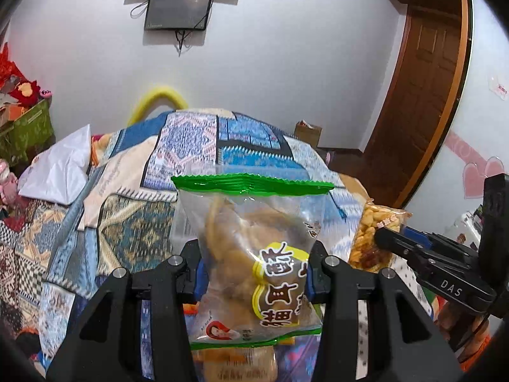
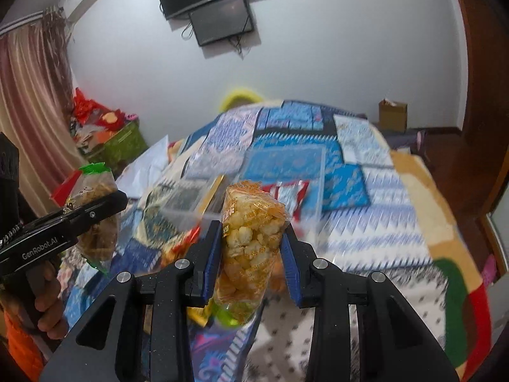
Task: Organize snacks
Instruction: 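Carry both bags over the box and release them inside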
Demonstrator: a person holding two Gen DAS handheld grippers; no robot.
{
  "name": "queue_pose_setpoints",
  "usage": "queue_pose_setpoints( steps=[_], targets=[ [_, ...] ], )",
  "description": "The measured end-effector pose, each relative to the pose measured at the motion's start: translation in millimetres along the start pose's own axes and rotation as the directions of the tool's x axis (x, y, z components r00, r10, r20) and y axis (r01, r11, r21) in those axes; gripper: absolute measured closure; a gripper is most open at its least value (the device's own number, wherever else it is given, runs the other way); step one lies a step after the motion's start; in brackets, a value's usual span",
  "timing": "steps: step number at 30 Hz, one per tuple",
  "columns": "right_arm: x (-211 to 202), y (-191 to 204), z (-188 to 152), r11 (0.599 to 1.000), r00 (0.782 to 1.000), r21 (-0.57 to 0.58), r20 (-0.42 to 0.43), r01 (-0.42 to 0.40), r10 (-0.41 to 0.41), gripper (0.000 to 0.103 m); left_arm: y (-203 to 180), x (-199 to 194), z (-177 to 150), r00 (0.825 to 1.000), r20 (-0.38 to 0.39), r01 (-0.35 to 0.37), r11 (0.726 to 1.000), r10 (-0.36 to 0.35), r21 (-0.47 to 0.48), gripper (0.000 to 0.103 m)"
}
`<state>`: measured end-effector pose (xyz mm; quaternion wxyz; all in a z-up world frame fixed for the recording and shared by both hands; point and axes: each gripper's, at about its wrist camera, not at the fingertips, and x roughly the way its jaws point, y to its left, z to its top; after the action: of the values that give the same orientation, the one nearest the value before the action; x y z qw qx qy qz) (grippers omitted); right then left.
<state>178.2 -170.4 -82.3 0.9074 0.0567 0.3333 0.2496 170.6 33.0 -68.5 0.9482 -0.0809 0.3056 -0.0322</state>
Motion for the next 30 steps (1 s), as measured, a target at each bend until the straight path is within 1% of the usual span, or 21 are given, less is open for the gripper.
queue_pose_setpoints(
  steps=[7, 12, 17, 25, 30],
  targets=[
    [13, -10, 22, 1.000, 0.999, -0.006, 0.033, 0.029, -0.029, 0.070, -3, 31, 26, 1.000, 0.018, -0.009, 1.000, 0.009, 0.002, 0.058],
    [31, -19, 32, 0.999, 0.999, -0.008, 0.030, 0.044, -0.044, 0.070, -4, 56, 39, 1.000, 0.018, -0.015, 1.000, 0.015, 0.000, 0.058],
    [51, -25, 37, 0.998, 0.998, -0.015, 0.011, 0.055, -0.055, 0.070, -5, 92, 41, 0.999, -0.012, -0.035, 0.999, 0.036, 0.013, 0.058],
    [85, -30, 32, 0.997, 0.996, -0.036, -0.055, 0.066, -0.068, 0.070, -7, 137, 32, 0.995, -0.083, -0.047, 0.998, 0.050, 0.038, 0.058],
    [100, -29, 28, 0.996, 0.993, -0.052, -0.089, 0.074, -0.078, 0.071, -9, 158, 24, 0.989, -0.146, -0.028, 0.998, 0.036, 0.052, 0.058]
  ],
)
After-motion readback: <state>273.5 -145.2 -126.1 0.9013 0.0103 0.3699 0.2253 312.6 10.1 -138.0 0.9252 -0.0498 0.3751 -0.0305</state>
